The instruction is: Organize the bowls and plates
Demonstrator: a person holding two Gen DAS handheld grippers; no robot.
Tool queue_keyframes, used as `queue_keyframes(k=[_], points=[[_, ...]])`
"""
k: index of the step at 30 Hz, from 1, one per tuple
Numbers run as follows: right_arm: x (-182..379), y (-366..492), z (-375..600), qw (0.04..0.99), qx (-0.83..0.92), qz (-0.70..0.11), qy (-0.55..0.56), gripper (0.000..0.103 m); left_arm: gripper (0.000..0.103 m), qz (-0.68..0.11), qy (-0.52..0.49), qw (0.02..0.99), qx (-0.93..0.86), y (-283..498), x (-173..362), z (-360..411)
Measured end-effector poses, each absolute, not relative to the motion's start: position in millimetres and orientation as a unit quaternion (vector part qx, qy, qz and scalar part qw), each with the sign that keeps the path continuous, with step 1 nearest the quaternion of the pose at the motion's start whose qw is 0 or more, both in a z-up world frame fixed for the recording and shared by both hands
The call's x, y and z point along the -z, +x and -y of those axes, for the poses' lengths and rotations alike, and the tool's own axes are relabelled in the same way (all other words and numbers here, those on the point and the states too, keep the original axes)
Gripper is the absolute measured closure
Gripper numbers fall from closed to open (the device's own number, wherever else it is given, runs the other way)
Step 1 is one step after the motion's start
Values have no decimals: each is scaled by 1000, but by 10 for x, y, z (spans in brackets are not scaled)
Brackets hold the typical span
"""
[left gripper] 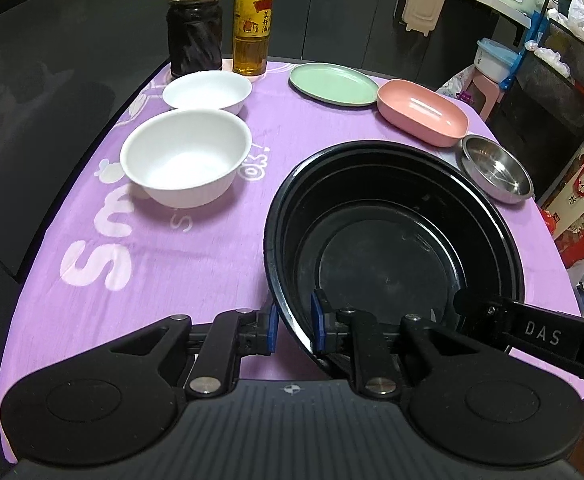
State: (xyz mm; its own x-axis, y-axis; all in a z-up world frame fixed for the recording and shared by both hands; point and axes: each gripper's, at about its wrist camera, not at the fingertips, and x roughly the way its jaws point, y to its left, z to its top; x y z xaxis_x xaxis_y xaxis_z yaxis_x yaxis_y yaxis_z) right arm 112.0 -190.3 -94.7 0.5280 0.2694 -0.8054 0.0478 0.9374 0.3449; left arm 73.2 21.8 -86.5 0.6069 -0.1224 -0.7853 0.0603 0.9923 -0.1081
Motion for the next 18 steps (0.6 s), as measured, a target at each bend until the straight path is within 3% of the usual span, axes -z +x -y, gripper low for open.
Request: queue_keyframes(k=[18], points=[[948,982,1856,856,-69,-488,156,83,86,-444,-34,894,52,603,886,-258]])
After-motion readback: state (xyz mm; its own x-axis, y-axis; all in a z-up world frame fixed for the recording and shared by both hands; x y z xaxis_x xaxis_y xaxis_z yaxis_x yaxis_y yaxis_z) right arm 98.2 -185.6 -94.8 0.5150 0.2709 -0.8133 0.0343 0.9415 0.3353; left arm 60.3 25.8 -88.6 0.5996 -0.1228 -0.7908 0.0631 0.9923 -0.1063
